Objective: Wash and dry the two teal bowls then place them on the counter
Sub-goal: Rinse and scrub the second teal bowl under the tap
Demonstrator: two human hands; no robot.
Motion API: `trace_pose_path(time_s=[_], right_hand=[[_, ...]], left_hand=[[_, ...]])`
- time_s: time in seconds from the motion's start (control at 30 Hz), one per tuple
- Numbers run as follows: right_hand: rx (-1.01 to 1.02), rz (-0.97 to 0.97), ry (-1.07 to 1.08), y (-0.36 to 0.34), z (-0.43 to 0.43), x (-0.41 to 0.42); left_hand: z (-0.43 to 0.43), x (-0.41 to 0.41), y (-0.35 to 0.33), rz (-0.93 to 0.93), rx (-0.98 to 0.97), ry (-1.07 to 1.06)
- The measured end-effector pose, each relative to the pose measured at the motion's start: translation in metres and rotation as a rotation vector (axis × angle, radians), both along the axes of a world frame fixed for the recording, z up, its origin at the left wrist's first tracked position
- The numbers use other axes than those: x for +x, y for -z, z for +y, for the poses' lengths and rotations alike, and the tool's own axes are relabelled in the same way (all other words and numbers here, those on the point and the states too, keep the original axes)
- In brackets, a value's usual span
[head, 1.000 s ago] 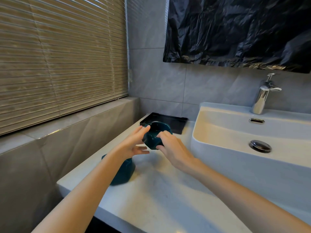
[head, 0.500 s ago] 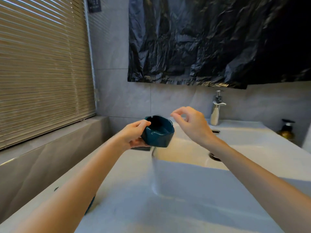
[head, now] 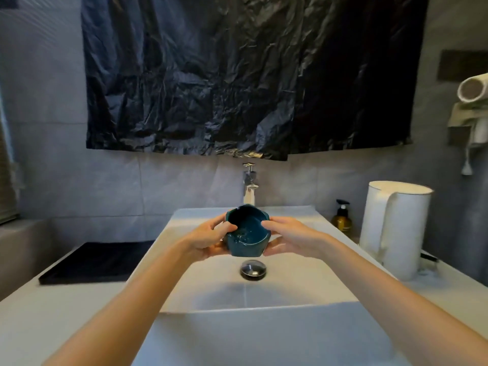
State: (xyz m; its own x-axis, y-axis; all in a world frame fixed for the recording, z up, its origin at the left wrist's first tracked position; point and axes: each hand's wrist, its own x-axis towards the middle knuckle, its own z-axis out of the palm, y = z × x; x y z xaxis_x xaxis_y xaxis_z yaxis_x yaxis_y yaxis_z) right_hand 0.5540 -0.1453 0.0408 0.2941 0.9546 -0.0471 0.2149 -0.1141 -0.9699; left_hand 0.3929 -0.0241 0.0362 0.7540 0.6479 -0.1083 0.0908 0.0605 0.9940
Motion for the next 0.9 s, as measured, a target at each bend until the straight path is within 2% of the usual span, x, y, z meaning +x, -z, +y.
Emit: trace_pose_path(time_s=[0.07, 0.2, 0.33, 0.43, 0.57, 0.7, 0.8, 0.9], right_hand=[[-0.015, -0.049, 0.068, 0.0, 0.004, 0.012], [-0.06, -0.156, 0.234, -0.006, 0.017, 0.036], [0.13, -0.433, 0.41, -0.03, 0.036, 0.058], [0.287, -0.755, 0.372, -0.054, 0.051, 0.059], [0.42, -1.031, 0.29, -0.072, 0.079, 0.054], [0.454, -1.139, 0.273, -0.069, 0.106, 0.05], [0.491, -1.189, 0.363, -0.065, 0.122, 0.048], [0.472, -1.318, 0.459, -0.067, 0.131, 0.048]], left_hand=[[0.001, 0.019, 0.0, 0.033, -0.02, -0.031], [-0.001, 0.05, -0.003, 0.081, -0.187, -0.104], [0.005, 0.068, -0.005, 0.009, -0.266, -0.172], [0.017, 0.077, -0.003, -0.069, -0.31, -0.183], [0.028, 0.08, 0.001, -0.131, -0.319, -0.185], [0.042, 0.082, 0.006, -0.12, -0.308, -0.181], [0.048, 0.085, 0.009, -0.111, -0.295, -0.18], [0.051, 0.087, 0.011, -0.123, -0.292, -0.169]])
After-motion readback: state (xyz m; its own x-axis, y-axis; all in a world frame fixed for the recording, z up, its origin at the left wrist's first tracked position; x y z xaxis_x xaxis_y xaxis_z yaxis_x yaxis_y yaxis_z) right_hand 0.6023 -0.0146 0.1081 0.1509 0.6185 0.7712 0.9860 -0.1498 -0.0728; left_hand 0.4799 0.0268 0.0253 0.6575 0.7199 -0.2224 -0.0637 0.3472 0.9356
